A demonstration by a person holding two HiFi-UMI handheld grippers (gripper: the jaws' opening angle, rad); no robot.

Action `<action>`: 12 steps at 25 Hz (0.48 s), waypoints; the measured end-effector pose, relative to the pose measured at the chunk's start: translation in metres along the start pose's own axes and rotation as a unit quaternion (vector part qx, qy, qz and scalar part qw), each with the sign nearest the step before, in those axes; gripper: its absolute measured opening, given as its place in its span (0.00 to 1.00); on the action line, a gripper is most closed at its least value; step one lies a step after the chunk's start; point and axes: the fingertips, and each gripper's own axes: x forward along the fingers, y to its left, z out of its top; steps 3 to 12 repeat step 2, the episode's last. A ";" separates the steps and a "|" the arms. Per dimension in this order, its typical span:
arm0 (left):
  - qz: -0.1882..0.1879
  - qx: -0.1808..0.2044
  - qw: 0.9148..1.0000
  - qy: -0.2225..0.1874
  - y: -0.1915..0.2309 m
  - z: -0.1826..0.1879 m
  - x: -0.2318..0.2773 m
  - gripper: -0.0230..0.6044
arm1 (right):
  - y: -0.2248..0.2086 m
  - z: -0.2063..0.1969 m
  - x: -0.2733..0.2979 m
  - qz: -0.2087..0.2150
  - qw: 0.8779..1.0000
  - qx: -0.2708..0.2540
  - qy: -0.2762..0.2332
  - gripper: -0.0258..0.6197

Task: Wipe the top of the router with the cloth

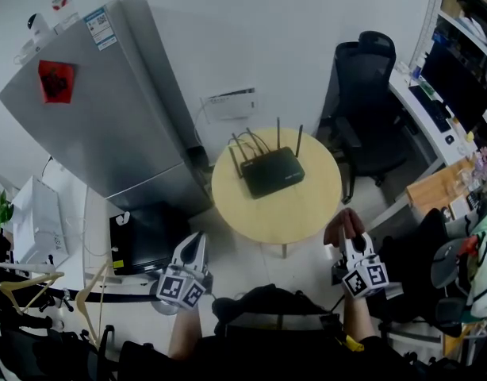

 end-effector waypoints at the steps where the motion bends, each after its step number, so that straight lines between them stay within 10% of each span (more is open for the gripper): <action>1: 0.002 -0.001 1.000 0.001 0.001 0.000 0.000 0.03 | 0.001 0.000 0.001 0.002 1.000 -0.003 0.002 0.12; 12: 0.003 -0.001 1.000 0.002 0.003 0.000 0.001 0.03 | 0.002 0.001 0.002 0.003 1.000 -0.006 0.004 0.12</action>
